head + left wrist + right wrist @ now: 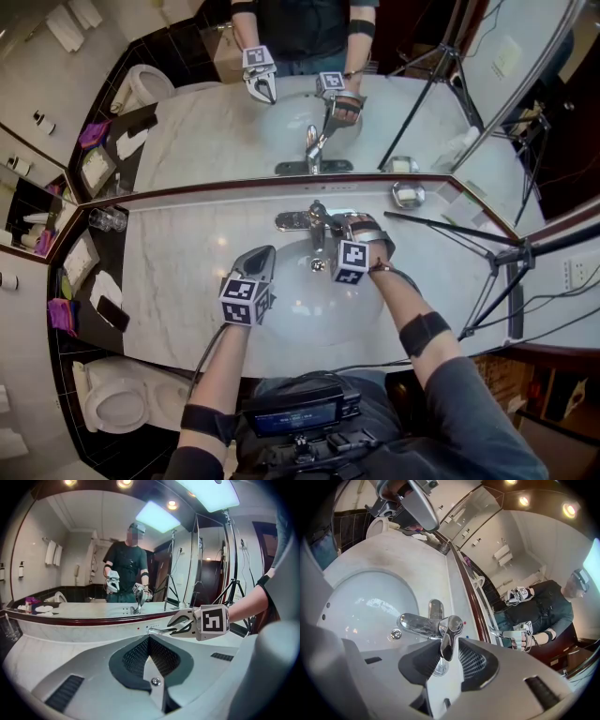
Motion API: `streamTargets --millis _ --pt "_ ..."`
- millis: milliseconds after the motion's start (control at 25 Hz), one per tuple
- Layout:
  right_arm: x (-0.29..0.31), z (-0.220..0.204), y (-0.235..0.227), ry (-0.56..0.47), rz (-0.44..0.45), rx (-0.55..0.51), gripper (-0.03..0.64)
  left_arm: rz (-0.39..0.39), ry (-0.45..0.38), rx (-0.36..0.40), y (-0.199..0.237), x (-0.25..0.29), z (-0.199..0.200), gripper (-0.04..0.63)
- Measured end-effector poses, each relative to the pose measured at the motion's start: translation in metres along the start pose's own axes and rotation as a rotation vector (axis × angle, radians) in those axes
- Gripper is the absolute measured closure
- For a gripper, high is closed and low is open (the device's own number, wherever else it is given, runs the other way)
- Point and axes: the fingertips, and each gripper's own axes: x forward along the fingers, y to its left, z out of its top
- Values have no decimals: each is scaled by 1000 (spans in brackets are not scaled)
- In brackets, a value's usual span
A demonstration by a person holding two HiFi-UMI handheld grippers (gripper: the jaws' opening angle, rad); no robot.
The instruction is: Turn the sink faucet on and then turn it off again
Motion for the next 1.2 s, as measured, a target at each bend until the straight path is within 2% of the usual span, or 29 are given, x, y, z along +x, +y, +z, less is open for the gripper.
streamTargets --millis 520,1200 --pt "0 18 -29 -26 -16 84 482 2 -1 -6 4 0 0 595" --pt "7 12 -33 2 14 170 476 10 -9 -11 5 -1 3 595"
